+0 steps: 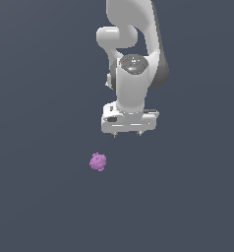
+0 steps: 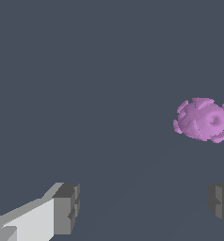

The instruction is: Pick up the object and move it to a goal position.

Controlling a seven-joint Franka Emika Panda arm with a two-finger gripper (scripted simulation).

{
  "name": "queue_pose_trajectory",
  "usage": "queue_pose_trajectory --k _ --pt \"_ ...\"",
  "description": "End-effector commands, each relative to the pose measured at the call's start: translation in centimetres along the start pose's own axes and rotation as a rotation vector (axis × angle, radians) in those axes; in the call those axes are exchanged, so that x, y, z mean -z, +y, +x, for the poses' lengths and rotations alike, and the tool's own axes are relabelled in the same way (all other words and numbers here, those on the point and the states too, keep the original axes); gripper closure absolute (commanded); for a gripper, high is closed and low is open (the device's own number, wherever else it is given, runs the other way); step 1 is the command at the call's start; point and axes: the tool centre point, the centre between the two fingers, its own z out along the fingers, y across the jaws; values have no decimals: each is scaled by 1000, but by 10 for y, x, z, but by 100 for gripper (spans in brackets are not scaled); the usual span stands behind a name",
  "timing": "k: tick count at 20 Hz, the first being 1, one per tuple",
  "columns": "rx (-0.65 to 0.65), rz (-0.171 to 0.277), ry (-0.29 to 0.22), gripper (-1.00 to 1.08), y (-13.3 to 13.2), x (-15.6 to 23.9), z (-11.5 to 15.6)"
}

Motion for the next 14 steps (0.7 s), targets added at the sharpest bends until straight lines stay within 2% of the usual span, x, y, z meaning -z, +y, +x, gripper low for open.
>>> queue_pose_trajectory --k 1,4,9,14 --pt "0 0 0 -92 0 0 0" --pt "9 2 -2 -92 -6 2 -1" --pt "48 7 -9 -92 -30 8 -3" --pt "50 8 -10 -92 -31 8 -4"
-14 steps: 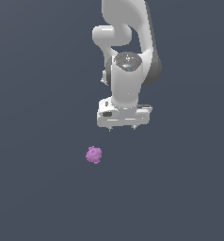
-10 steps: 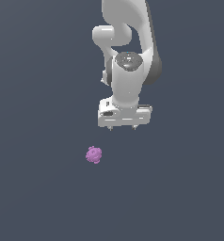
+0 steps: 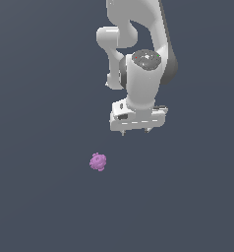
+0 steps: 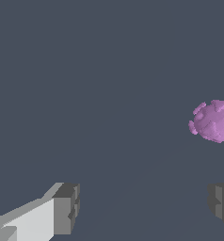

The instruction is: Pick up the object and move it to a goal position.

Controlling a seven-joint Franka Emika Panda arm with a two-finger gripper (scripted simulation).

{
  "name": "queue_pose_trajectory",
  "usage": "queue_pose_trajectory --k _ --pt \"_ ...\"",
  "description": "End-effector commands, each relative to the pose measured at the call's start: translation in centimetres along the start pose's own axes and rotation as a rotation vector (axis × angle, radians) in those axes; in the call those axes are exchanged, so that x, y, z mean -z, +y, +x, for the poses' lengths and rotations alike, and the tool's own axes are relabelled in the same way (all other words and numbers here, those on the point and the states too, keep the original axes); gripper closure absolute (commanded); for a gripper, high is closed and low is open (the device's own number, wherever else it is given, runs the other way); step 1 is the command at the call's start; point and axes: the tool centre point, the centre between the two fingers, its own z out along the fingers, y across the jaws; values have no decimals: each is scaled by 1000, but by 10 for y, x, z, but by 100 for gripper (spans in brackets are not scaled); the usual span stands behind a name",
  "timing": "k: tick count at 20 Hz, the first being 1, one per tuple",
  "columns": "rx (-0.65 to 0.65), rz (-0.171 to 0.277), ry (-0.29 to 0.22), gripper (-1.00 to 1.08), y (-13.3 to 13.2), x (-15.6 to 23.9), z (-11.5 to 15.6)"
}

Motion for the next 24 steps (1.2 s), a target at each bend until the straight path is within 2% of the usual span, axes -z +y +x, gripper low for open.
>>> queue_pose_trajectory --k 1,5,10,20,24 --pt "-2 0 -1 -92 1 0 0" --pt "-22 1 -2 -92 9 -4 4" --pt "-82 2 -4 -92 32 -17 14" --pt "-289 -6 -11 -92 120 -66 38" --pt "-349 -13 -13 -92 147 -82 42"
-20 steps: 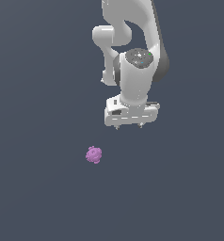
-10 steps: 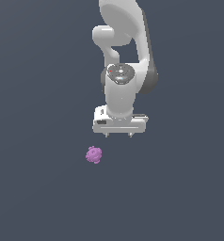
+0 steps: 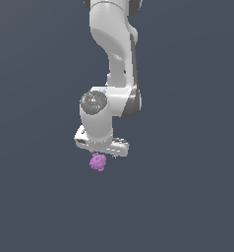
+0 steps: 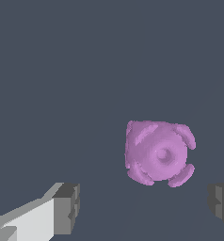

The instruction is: Pick up the object and move it to a goal position.

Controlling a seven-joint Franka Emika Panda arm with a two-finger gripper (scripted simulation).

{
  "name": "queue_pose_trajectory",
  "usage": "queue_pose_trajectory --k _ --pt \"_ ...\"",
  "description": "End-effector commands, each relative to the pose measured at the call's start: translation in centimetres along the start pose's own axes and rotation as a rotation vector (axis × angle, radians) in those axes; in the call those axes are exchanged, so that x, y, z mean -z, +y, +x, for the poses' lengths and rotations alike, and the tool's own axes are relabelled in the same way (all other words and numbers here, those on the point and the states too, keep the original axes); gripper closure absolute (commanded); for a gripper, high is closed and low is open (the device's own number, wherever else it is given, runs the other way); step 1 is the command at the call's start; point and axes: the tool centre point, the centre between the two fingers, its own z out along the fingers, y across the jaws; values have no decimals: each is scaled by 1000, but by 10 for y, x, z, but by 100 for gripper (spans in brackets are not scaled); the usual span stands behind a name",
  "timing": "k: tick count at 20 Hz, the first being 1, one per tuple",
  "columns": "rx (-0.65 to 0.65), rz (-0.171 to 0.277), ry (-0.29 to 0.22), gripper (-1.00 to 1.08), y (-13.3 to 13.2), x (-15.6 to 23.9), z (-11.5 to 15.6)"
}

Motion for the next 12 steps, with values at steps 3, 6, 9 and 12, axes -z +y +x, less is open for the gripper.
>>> queue_pose_trajectory --k 3,6,9,12 --pt "-51 -6 0 -92 21 -14 10" --pt "-66 -8 0 -92 27 -18 13" --pt "-66 -8 -1 -92 28 -18 13" --pt "-66 -8 -1 -92 28 -21 13"
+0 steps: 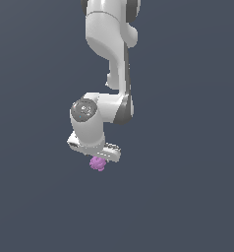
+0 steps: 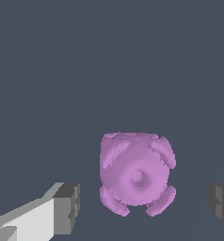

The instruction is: Pick up the object and move it to a goal position.

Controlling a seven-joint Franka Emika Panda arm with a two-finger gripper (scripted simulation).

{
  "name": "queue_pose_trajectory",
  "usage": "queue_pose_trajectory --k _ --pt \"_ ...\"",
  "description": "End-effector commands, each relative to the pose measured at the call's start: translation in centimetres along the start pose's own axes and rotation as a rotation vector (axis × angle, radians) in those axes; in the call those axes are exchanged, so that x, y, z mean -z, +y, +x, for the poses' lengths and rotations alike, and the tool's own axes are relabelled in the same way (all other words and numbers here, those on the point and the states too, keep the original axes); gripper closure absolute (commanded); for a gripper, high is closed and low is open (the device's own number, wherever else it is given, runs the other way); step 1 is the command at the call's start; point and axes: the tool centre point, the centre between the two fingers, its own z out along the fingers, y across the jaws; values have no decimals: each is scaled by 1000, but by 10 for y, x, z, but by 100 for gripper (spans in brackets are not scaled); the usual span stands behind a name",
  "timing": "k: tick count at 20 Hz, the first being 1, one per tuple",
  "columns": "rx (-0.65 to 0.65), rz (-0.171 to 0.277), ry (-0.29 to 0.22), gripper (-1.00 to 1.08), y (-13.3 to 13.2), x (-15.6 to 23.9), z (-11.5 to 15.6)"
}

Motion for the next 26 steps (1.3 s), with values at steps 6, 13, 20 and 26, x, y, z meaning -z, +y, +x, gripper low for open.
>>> queue_pose_trajectory --k 6,13,20,26 --pt "-2 0 0 -92 1 -29 -1" --pt "-3 0 0 -92 1 -50 0" --pt "-3 0 0 108 1 -49 1" --pt "-3 0 0 108 1 -49 1"
